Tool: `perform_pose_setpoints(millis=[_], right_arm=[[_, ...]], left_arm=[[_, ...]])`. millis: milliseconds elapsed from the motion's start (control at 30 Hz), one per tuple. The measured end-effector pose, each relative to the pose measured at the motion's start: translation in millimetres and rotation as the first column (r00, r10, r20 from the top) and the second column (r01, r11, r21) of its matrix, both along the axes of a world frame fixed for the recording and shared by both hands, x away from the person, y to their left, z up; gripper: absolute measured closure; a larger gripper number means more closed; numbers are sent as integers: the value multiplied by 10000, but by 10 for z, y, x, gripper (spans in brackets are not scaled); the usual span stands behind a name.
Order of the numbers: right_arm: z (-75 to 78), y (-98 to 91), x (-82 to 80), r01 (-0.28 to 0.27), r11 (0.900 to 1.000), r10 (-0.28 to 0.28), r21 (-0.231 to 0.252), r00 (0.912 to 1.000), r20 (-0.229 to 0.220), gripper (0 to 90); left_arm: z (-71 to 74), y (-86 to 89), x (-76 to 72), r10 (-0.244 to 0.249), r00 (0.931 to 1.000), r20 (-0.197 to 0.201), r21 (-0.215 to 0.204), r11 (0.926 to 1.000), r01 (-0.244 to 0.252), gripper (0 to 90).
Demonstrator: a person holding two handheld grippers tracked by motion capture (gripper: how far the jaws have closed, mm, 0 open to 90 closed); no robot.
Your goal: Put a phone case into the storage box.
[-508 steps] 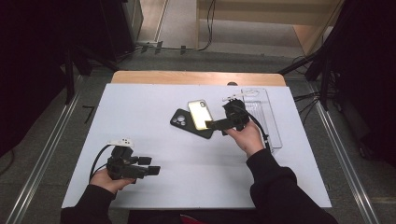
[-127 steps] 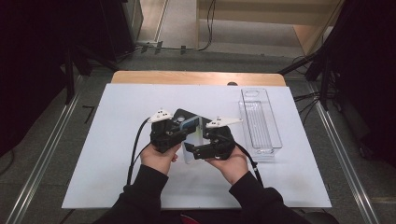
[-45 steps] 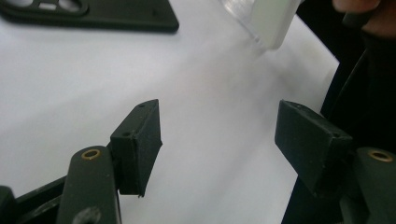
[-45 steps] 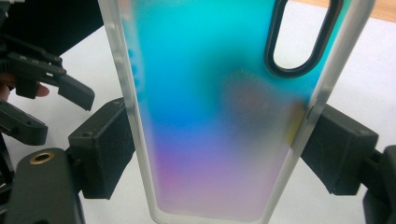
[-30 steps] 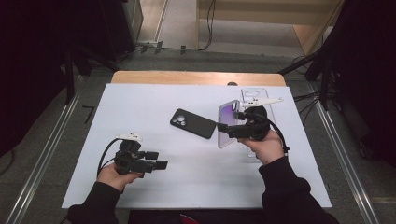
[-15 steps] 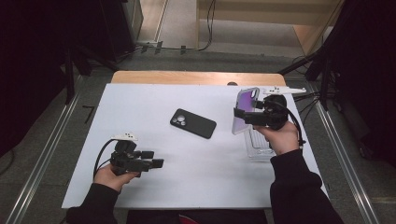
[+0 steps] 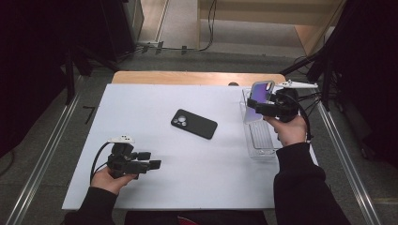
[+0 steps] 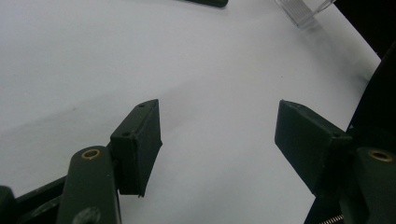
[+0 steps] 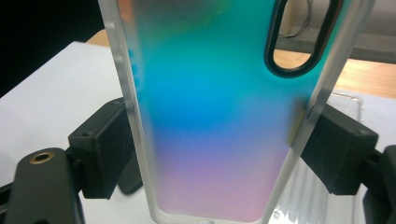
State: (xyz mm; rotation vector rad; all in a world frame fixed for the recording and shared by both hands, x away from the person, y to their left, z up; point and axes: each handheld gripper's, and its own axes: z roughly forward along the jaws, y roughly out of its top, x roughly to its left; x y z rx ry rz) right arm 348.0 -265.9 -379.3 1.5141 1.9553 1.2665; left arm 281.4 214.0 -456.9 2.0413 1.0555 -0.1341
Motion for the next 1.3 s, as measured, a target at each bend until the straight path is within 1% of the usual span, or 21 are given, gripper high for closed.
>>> perform_pose_setpoints(millis=[167, 233, 300, 533, 633, 767, 900, 933, 1033, 1100, 1200, 1267, 1300], right_arm=[[-52, -90, 100, 544, 9985, -545, -102, 9985, -40, 153], [-67, -109, 134, 680, 9974, -680, -228, 9977, 2, 154], [-87, -126, 181, 787, 9966, -789, -257, 9969, -47, 153], [-184, -157, 366, 1175, 9921, -1186, -432, 9926, -248, 153], [-209, -169, 450, 1335, 9892, -1353, -612, 9905, -264, 154], [-207, -208, 548, 1525, 9861, -1542, -661, 9878, -212, 153], [-238, -250, 665, 1738, 9831, -1760, -576, 9838, -351, 153], [-254, -253, 698, 1812, 9820, -1835, -536, 9821, -430, 153], [-307, -248, 793, 1974, 9792, -1996, -472, 9787, -469, 153], [-333, -226, 854, 2019, 9775, -2051, -613, 9773, -523, 153], [-374, -200, 951, 2123, 9745, -2168, -721, 9742, -621, 153], [-396, -191, 1011, 2193, 9719, -2248, -853, 9725, -613, 153], [-417, -187, 1048, 2288, 9686, -2345, -971, 9707, -520, 153]], left_arm=[[-5, 42, -16, 186, 9998, -1, -3, 9998, -186, 312], [-5, 56, -22, 246, 9997, 22, -21, 9997, -246, 312], [-7, 65, -29, 299, 9996, 17, -34, 9995, -299, 312], [-6, 68, -33, 279, 9996, 35, -15, 9996, -279, 312], [-6, 67, -33, 281, 9996, 48, -26, 9996, -280, 312], [-9, 77, -32, 356, 9993, 72, -46, 9994, -356, 312], [-17, 81, -22, 364, 9993, 57, -15, 9993, -364, 312], [-17, 81, -21, 334, 9994, 49, 5, 9994, -334, 312], [-20, 71, -22, 294, 9996, 24, 4, 9996, -294, 312], [-25, 61, -24, 283, 9996, 38, 10, 9996, -283, 312], [-7, 51, -35, 295, 9994, 204, -92, 9995, -293, 313], [-3, 49, -39, 271, 9993, 248, -125, 9996, -268, 312], [-5, 49, -40, 277, 9994, 229, -93, 9996, -274, 313]])
